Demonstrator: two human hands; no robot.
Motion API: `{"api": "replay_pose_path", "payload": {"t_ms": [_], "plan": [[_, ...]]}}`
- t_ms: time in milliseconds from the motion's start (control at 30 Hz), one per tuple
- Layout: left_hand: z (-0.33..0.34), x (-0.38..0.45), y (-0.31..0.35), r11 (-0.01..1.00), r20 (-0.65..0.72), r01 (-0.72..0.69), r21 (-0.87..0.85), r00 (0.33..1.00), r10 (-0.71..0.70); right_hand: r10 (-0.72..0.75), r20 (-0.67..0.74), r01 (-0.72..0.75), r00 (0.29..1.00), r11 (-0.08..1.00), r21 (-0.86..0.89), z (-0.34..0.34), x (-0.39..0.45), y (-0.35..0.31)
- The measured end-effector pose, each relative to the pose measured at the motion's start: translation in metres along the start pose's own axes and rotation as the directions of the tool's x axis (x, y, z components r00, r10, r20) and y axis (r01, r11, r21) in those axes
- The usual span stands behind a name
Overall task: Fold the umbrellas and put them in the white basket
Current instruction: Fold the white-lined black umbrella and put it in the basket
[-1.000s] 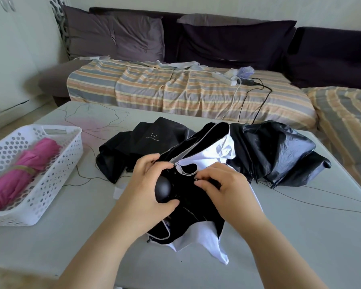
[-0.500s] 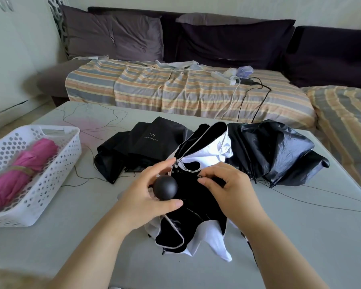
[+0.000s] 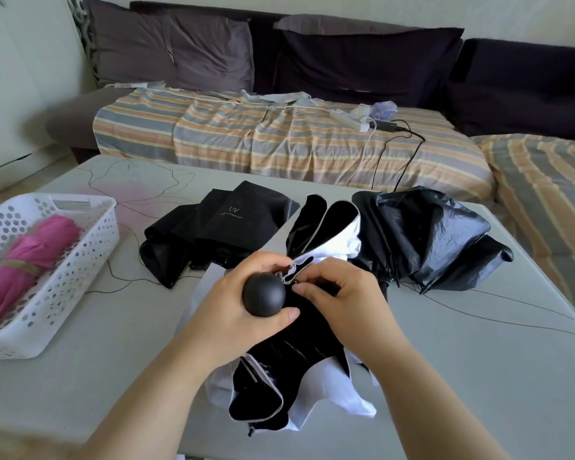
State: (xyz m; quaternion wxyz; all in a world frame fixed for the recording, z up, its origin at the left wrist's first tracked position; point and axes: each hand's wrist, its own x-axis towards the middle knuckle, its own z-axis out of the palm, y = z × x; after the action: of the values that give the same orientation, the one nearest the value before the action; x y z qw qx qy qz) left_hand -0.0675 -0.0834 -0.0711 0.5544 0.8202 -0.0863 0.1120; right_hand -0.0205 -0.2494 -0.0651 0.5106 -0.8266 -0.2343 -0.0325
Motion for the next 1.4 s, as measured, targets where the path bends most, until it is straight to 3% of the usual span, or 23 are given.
{"api": "replay_pose_path", "payload": {"t_ms": [100,267,433,600,733,900,967,1033,1133,1233,1400], "plan": [[0.001,0.0,0.001,1.0,-0.003,0.0,-0.016,1.0,0.0,0.043,0.009,-0.044,0.999,0.999,0.028,0.001,-0.001,-0.003],[0.006,-0.001,0.003,0.999,-0.124,0.02,-0.026,0.992,-0.023,0.152,0.044,-0.155,0.987,0.985,0.081,0.006,-0.003,-0.006],[0.016,0.001,0.005,0.997,-0.253,0.062,-0.04,0.965,-0.07,0.168,0.06,-0.174,0.984,0.979,0.107,0.005,-0.004,-0.007],[0.019,0.003,0.004,0.998,-0.283,0.057,0.001,0.958,-0.054,0.182,0.084,-0.188,0.98,0.98,0.068,0.002,-0.002,-0.007],[0.019,0.003,0.002,0.997,-0.33,0.072,0.034,0.942,-0.057,0.171,0.145,-0.167,0.974,0.985,-0.04,-0.016,-0.005,-0.021],[0.021,0.0,0.008,0.996,-0.425,0.065,0.067,0.905,-0.031,0.256,0.342,-0.103,0.904,0.908,-0.406,-0.036,-0.014,-0.025],[0.02,-0.002,0.012,0.996,-0.464,0.05,0.08,0.886,-0.007,0.237,0.374,-0.046,0.897,0.89,-0.454,-0.037,-0.015,-0.018],[0.016,-0.004,0.016,0.994,-0.496,0.058,0.097,0.869,-0.002,0.133,0.346,0.049,0.929,0.882,-0.469,-0.036,-0.012,-0.012],[0.005,-0.005,0.019,0.995,-0.558,0.073,0.065,0.83,-0.024,-0.011,0.175,0.1,0.985,0.856,-0.508,-0.034,-0.007,-0.002],[-0.007,-0.004,0.015,0.99,-0.608,0.137,0.036,0.789,-0.087,0.017,0.032,0.002,0.999,0.866,-0.5,-0.033,-0.007,0.007],[-0.021,-0.003,0.003,0.977,-0.661,0.196,-0.088,0.722,-0.204,0.117,-0.052,-0.127,0.992,0.935,-0.33,-0.029,-0.007,0.013]]}}
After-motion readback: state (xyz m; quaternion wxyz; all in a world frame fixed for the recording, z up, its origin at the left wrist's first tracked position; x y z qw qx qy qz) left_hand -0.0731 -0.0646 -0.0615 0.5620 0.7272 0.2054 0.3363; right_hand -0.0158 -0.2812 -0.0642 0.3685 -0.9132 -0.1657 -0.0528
